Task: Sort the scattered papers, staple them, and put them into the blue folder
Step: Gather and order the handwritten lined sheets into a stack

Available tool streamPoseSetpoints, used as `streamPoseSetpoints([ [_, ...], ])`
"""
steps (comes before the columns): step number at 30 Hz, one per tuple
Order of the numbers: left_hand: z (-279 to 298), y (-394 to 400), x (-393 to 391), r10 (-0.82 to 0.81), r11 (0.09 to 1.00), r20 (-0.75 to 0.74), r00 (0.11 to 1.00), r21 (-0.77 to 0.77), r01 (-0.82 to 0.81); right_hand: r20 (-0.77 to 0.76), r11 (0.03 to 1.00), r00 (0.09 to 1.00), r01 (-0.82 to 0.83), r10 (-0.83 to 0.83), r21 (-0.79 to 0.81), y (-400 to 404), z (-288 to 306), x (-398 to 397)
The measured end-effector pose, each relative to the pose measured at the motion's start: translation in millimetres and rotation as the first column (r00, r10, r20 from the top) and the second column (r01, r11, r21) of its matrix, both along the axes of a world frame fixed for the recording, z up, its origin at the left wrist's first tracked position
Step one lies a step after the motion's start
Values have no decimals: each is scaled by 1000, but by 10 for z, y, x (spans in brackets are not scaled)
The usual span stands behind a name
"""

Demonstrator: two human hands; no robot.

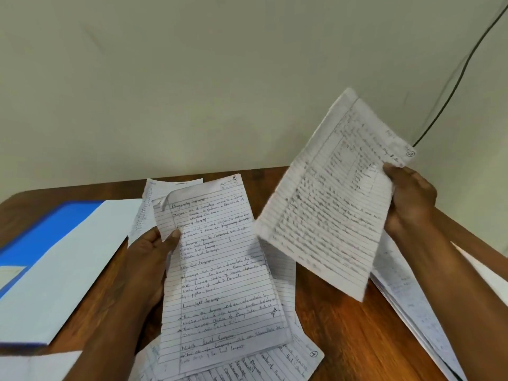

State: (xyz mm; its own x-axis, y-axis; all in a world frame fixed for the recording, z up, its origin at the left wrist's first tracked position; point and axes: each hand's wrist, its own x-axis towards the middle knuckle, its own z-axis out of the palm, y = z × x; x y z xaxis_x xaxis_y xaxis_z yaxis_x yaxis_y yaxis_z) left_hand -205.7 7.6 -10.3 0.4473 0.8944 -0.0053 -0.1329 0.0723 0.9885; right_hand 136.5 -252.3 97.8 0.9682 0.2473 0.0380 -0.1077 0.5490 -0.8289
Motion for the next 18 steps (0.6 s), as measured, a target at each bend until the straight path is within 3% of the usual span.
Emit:
streamPoseSetpoints([
  [3, 7, -3, -2, 0, 1000, 24, 1000, -12, 0, 21, 973, 981, -190, 195, -128, 78, -134, -14],
  [9, 5, -13, 3, -17, 1000, 17, 1000, -16, 17, -13, 798, 858, -483, 513, -360, 258, -326, -217],
  [18, -40, 56, -1, 10, 998, 38, 999, -56, -8, 108, 755, 844, -404, 526, -517, 401, -486, -427],
])
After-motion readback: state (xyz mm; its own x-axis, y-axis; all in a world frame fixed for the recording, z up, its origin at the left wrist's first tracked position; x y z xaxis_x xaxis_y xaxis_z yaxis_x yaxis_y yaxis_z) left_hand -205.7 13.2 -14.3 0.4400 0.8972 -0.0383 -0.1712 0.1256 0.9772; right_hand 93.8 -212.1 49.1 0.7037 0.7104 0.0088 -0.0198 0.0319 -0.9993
